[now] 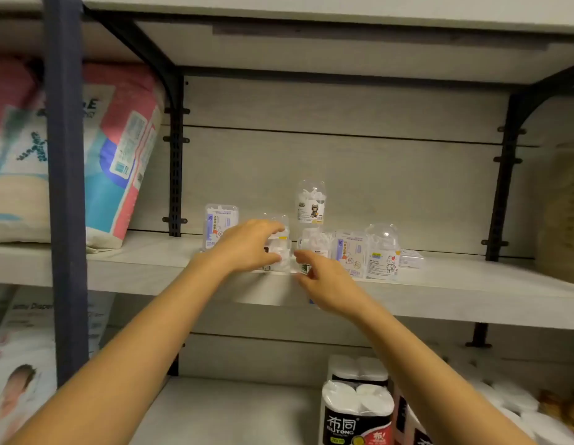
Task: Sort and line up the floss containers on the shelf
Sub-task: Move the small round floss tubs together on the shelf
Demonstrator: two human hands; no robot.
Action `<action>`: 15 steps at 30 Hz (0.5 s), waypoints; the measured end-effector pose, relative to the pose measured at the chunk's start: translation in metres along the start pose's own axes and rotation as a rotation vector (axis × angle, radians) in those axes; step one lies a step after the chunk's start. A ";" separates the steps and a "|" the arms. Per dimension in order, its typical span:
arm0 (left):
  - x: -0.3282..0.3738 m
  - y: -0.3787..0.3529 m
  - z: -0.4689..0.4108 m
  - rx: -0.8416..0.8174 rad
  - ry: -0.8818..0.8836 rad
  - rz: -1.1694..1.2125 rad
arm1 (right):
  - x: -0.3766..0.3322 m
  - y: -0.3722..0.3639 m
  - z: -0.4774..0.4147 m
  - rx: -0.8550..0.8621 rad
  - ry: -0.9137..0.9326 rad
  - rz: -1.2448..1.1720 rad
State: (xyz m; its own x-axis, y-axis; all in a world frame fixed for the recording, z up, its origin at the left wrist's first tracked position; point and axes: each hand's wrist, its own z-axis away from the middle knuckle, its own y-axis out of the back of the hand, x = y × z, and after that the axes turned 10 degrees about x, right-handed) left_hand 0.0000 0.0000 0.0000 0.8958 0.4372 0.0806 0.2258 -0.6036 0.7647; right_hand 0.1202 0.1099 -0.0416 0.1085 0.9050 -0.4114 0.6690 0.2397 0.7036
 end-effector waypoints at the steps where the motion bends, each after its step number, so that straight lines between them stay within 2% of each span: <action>1: -0.001 0.000 -0.002 -0.043 0.000 -0.012 | -0.001 -0.001 -0.002 -0.021 -0.016 0.004; 7: -0.007 -0.008 -0.015 -0.156 0.005 -0.039 | 0.002 -0.009 -0.001 -0.050 -0.042 -0.060; 11: -0.005 -0.011 -0.020 -0.153 -0.020 -0.088 | 0.002 -0.010 -0.001 -0.033 -0.040 -0.093; 13: -0.007 -0.009 -0.019 -0.109 -0.036 -0.092 | 0.002 -0.009 0.001 -0.012 -0.028 -0.097; 15: -0.011 -0.002 -0.013 0.030 0.000 0.001 | 0.001 -0.006 0.004 0.059 -0.005 -0.133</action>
State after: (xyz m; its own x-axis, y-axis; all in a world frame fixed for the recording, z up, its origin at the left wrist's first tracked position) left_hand -0.0152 0.0048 0.0061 0.8961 0.4365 0.0812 0.2362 -0.6236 0.7452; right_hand 0.1193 0.1077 -0.0483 0.0196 0.8651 -0.5013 0.7199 0.3357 0.6074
